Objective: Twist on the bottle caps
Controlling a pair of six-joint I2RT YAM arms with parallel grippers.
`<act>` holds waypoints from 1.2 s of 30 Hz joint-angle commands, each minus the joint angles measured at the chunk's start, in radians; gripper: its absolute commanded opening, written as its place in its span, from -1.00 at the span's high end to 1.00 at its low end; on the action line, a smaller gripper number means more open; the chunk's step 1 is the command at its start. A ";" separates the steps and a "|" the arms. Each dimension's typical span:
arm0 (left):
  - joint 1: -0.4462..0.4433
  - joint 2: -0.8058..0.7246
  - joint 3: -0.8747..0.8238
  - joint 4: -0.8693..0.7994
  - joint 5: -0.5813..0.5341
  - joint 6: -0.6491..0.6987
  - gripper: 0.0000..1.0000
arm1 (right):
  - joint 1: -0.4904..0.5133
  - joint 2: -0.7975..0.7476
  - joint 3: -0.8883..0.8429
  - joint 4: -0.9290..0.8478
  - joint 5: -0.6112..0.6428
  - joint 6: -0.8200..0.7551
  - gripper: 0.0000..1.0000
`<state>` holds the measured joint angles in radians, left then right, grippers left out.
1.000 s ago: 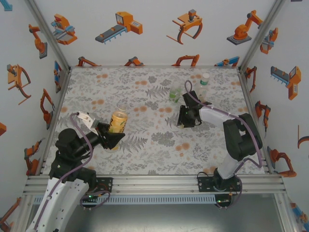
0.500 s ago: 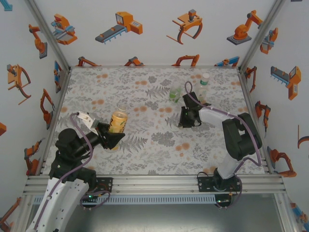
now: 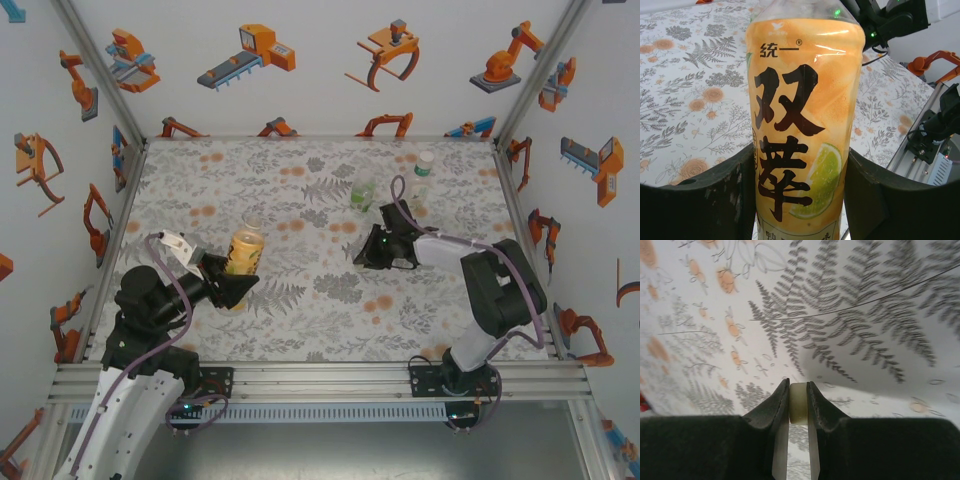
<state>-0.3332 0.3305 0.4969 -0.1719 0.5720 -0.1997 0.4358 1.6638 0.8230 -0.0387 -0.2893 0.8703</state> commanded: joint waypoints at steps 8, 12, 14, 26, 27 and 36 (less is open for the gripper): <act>0.001 -0.009 0.009 0.031 0.004 -0.027 0.89 | 0.096 0.013 -0.143 0.351 -0.092 0.268 0.59; 0.001 -0.007 0.009 0.038 0.005 -0.033 0.89 | 0.119 0.010 -0.179 0.346 -0.068 0.267 0.55; 0.001 -0.008 0.009 0.036 0.005 -0.033 0.89 | 0.127 0.007 -0.191 0.331 -0.049 0.259 0.53; 0.001 -0.004 0.009 0.039 0.004 -0.038 0.89 | 0.136 -0.066 -0.145 0.038 0.080 0.098 0.33; 0.001 -0.002 0.009 0.040 0.005 -0.039 0.89 | 0.136 -0.069 -0.139 0.023 0.084 0.090 0.33; 0.000 0.003 0.015 0.043 0.004 -0.040 0.89 | 0.172 -0.053 -0.006 -0.159 0.160 -0.013 0.19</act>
<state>-0.3332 0.3317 0.4969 -0.1707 0.5720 -0.2249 0.5903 1.5970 0.7654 -0.0559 -0.2039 0.9352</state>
